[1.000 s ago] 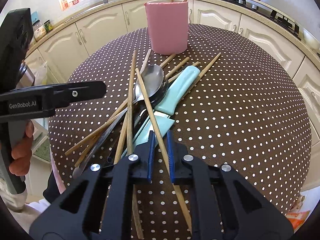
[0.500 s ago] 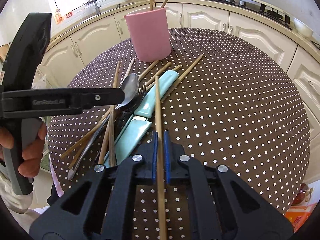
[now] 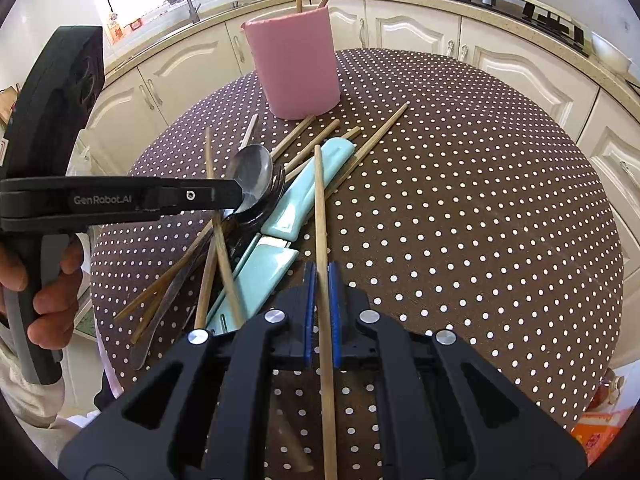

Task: Organize utensils
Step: 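Lift the chopstick with the right tool while the left tool grasps one, both into the cup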

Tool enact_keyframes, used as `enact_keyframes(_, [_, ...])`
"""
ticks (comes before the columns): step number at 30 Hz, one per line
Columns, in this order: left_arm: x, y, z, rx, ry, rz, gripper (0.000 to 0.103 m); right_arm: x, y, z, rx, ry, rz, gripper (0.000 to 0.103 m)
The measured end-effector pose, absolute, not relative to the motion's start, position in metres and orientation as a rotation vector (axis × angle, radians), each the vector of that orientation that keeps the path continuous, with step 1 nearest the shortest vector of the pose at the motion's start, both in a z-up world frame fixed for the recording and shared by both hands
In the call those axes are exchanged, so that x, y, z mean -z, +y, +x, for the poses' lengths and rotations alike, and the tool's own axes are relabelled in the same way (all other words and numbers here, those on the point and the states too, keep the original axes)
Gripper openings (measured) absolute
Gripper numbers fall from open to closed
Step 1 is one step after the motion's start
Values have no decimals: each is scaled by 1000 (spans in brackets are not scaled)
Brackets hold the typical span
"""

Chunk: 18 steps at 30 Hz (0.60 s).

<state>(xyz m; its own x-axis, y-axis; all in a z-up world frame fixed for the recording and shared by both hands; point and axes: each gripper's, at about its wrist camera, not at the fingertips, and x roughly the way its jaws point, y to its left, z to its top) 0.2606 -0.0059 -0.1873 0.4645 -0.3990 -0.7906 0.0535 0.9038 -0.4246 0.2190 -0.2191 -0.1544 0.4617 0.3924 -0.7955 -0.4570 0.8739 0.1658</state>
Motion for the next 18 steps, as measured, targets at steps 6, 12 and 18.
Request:
enact_keyframes(6, [183,4,252,312,1033,-409,12,155,-214,232,-519,1018,-102,8])
enact_keyframes(12, [165,11,239,349,986,-409,10,155,-198,250,-494,1084,-195,8])
enact_keyframes(18, [149,18,229,384,953,-410,8,155,-197,260,-534,1113,-152,7])
